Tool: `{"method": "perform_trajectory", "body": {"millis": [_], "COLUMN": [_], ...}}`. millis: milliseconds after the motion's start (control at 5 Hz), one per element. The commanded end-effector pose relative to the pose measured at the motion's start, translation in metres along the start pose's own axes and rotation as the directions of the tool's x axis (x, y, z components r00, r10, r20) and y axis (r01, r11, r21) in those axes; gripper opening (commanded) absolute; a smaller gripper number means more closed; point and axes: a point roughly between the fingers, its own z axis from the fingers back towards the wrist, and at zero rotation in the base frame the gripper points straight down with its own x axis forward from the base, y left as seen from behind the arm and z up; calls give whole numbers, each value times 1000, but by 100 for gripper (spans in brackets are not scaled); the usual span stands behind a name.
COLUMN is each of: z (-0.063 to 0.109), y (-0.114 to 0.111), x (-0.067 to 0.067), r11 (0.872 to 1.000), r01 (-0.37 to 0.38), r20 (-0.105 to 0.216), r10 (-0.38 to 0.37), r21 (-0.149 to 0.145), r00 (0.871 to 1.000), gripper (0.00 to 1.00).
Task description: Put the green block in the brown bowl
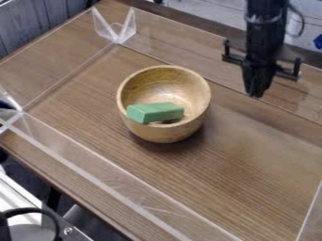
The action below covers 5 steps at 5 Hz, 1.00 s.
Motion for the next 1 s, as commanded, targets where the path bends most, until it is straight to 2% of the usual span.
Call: {"method": "perform_trajectory", "body": {"millis": [0,200,600,800], "z": [-2,-20,-30,-27], "y": [-1,-1,0,0], "x": [9,8,9,8], "r11": [1000,999,1000,1000], "r01": [20,29,23,18], "r20": [43,24,19,22], "r10": [-19,-28,-23,-18], "r21": [-18,-18,-18,-20], "r00": [999,999,1000,1000], "gripper": [0,0,0,100]}}
